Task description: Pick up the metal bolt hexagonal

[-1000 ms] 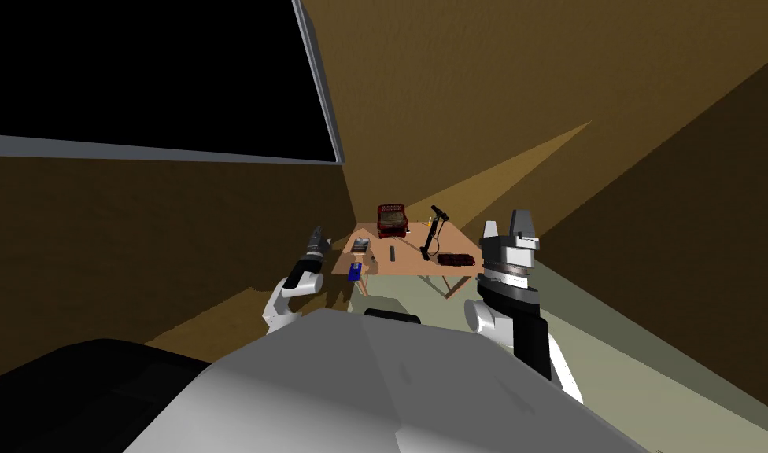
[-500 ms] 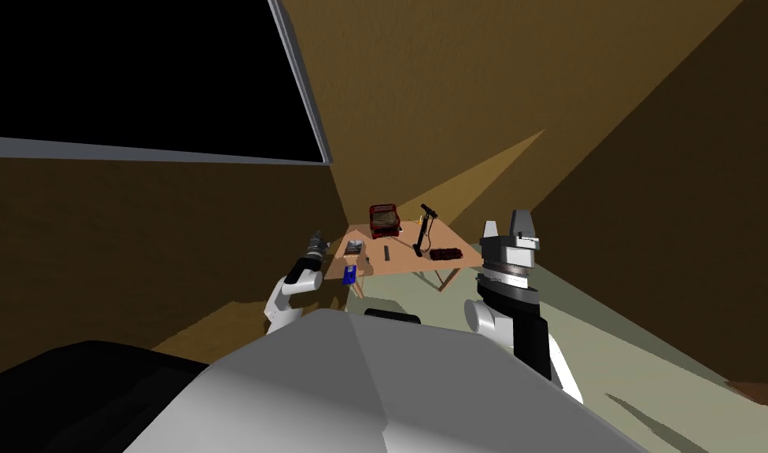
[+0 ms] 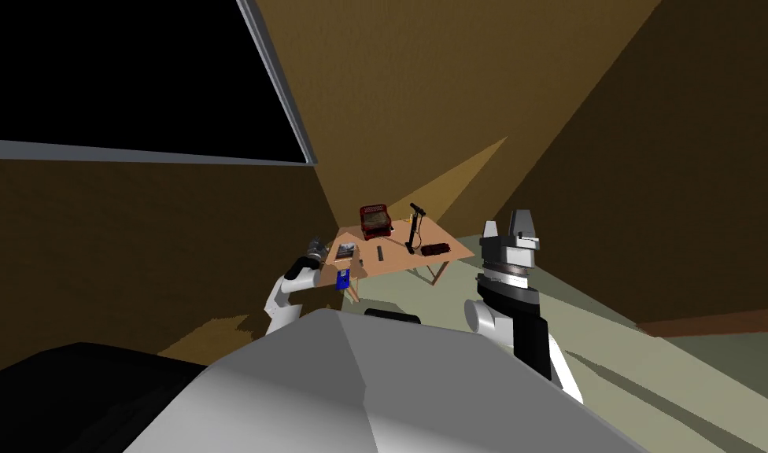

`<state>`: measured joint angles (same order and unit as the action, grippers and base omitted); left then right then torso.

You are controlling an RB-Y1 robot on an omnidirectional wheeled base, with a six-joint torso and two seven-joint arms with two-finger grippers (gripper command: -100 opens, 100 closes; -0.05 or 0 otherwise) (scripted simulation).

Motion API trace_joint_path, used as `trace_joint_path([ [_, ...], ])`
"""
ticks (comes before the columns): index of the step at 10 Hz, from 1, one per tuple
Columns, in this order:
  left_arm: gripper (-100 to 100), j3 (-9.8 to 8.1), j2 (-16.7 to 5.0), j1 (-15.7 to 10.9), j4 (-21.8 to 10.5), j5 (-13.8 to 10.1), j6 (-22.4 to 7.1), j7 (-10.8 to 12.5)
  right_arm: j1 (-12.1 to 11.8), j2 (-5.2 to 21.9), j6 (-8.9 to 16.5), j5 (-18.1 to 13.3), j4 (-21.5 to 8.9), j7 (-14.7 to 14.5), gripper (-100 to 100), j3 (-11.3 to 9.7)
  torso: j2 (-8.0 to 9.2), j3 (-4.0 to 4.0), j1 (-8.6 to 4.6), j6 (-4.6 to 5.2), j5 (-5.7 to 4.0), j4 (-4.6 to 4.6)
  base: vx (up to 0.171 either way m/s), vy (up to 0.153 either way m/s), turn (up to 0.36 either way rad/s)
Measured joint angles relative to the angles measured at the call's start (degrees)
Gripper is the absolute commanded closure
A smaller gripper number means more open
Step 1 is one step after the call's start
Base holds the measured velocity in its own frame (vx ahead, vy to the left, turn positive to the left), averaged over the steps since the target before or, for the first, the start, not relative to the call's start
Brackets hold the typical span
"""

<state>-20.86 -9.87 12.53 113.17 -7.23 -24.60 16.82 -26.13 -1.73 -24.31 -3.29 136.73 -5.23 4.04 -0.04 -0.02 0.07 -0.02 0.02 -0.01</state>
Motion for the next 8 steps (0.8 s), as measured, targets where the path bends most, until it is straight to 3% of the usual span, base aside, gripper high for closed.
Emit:
trace_joint_path([
  [8, -100, -2.99, 0.3, -2.1, -4.9, -1.3, -11.3, 3.0, 0.0, 0.0, 0.0, 0.0, 0.0, 0.0, 0, 0.0, -0.03, -0.02, -0.01, -0.05, 0.00, -0.01, 0.004, 0.011, -0.189],
])
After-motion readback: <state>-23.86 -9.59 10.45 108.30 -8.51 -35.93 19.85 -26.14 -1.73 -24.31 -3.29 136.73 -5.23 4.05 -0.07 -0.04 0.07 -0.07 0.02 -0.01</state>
